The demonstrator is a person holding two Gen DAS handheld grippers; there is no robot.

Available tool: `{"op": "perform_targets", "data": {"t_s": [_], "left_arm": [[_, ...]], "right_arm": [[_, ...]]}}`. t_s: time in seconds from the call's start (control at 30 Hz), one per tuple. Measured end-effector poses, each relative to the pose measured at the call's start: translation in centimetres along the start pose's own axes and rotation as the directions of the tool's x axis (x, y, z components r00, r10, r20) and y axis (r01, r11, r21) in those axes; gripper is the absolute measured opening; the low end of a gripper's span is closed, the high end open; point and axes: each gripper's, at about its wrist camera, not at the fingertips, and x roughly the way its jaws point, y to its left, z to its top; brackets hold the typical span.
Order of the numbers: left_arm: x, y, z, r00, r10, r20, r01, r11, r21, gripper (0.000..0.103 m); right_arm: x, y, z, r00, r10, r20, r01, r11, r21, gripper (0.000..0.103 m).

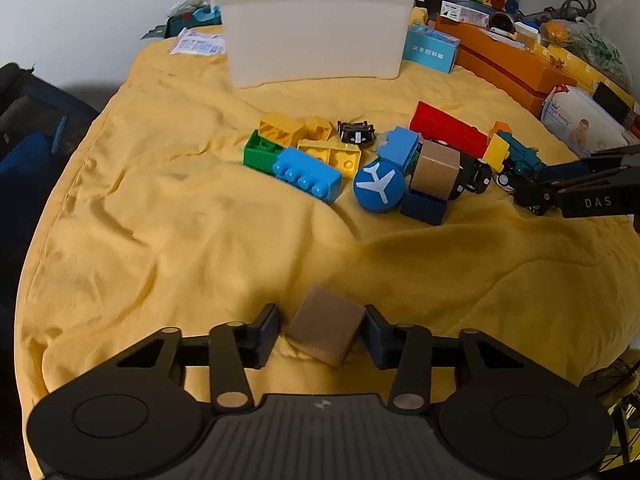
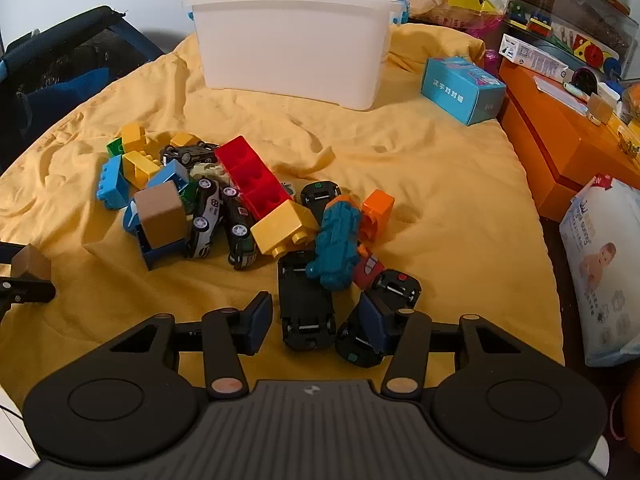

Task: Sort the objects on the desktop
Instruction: 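Carry the tan wooden cube in the left tool while the right tool carries a black car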

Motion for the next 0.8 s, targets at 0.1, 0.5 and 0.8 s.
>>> {"op": "perform_targets", "data": {"t_s": [0.1,0.5,0.8], "left_arm": [[0.0,-0.2,0.4,1.0,0.015,0.012,-0.014,1.0,-0.005,0.043],[0.1,0.2,-0.4,1.0,0.018,0.009,-0.018,1.0,-0.002,0.047],[0.4,-0.1,0.3,0.999,0.01,0.051,-0.008,0.999,-0.039,0.033]], "right_arm": [[-0.1,0.6,0.2,1.0,-0.002,0.016,0.003,0.999,-0.041,0.047],[1.0,0.2,0.0,0.999,0.022,-0.031,-0.022,1.0,0.007,0.035],[0.1,0.4,-0.2,1.0,0.025,-0.009,-0.025,0.999,0.031,0.033]]}}
